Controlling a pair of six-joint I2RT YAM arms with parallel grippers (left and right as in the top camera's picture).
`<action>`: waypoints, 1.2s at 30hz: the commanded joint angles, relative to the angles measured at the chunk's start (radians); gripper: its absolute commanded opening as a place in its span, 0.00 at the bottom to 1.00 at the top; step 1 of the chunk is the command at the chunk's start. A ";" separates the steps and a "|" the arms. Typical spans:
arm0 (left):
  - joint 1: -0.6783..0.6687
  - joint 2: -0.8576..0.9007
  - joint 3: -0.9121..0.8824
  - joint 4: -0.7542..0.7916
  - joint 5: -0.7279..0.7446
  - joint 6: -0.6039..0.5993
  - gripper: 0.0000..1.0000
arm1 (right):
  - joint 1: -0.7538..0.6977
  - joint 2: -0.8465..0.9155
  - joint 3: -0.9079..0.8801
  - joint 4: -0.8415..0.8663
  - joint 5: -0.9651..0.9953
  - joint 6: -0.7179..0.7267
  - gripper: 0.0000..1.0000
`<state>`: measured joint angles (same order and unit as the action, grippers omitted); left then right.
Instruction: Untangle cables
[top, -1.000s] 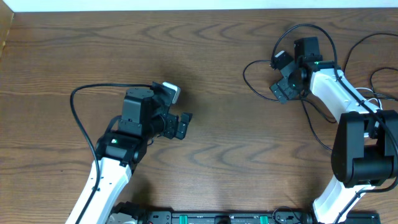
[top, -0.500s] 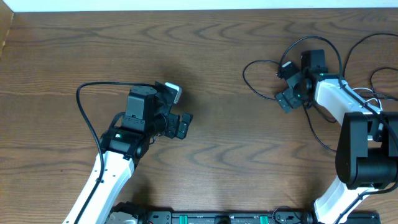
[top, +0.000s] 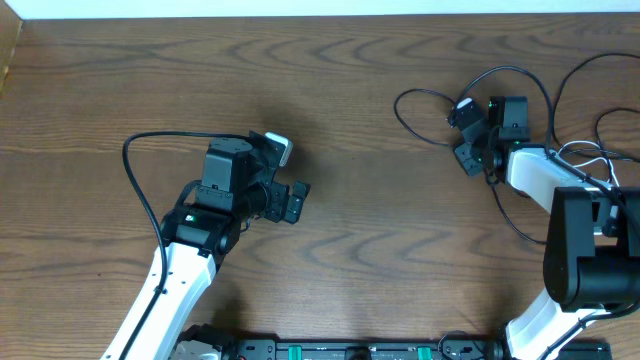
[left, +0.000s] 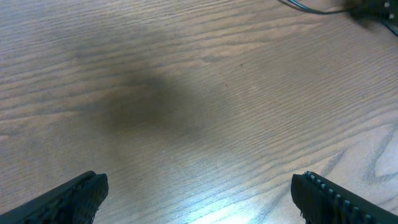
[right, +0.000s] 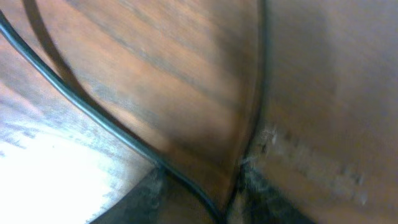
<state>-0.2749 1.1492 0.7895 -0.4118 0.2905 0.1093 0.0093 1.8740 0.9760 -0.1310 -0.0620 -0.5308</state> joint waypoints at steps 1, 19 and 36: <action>0.003 0.001 0.000 0.001 0.012 0.016 1.00 | -0.015 0.051 -0.064 -0.014 0.070 -0.003 0.14; 0.003 0.002 0.000 0.002 0.012 0.017 1.00 | -0.018 -0.195 -0.016 0.011 0.210 0.179 0.01; 0.003 0.002 0.000 0.001 0.012 0.017 1.00 | -0.351 -0.569 0.131 0.209 0.247 0.192 0.01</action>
<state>-0.2749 1.1492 0.7895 -0.4118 0.2905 0.1093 -0.2726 1.3113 1.0847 0.0547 0.1726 -0.3672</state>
